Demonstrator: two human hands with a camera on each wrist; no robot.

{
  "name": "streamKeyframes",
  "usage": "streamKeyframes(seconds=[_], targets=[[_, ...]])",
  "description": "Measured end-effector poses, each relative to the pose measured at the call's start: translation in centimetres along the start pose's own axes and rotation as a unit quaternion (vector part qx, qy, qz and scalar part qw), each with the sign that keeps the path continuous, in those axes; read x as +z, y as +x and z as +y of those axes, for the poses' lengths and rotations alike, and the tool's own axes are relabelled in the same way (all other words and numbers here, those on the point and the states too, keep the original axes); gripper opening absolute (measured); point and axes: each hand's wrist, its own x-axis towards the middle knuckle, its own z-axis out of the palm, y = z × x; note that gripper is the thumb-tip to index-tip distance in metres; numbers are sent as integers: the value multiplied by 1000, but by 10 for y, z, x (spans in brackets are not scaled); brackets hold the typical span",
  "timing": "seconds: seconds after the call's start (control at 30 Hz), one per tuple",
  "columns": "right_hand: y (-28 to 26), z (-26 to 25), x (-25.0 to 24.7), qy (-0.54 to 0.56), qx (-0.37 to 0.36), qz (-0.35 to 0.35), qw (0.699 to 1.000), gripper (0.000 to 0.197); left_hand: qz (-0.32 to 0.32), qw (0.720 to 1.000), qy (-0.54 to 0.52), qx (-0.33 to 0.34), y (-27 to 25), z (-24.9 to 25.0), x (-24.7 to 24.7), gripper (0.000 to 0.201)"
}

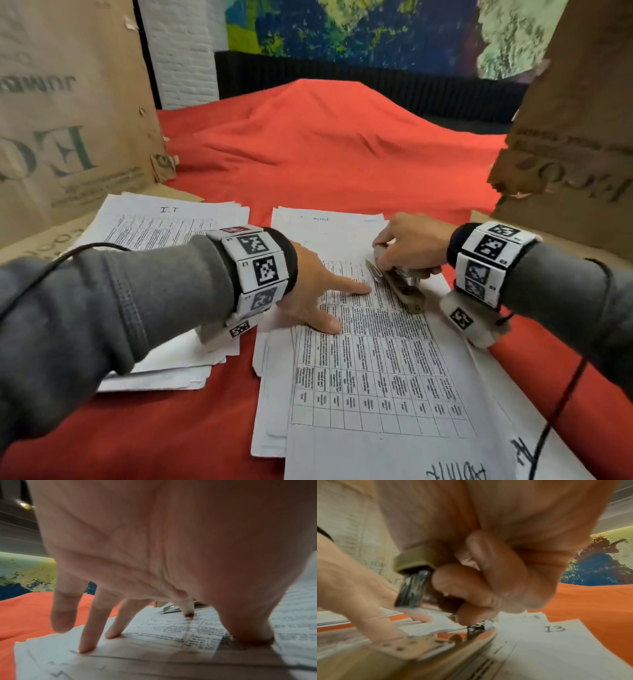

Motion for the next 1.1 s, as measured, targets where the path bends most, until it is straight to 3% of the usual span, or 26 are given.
streamKeyframes(seconds=[0.2,0.5,0.6,0.77,0.9,1.1], targets=[[8,-3,3,8,11,2,1000,16,-3,1000,-2,10,1,0,1,81],[35,-9,15,-126,31,43,991,20,-14,1000,5,10,6,1,-1,83],[55,-13,12,-123,30,54,990,21,4,1000,10,14,6,-1,3,83],[60,-16,-4,-93,-41,47,994,19,27,999,20,4,2,0,5,81],[38,-6,-8,-92,-89,3,992,40,45,999,22,8,0,-2,7,81],[31,-5,4,-94,-135,32,986,40,33,999,10,-3,-2,0,5,77]])
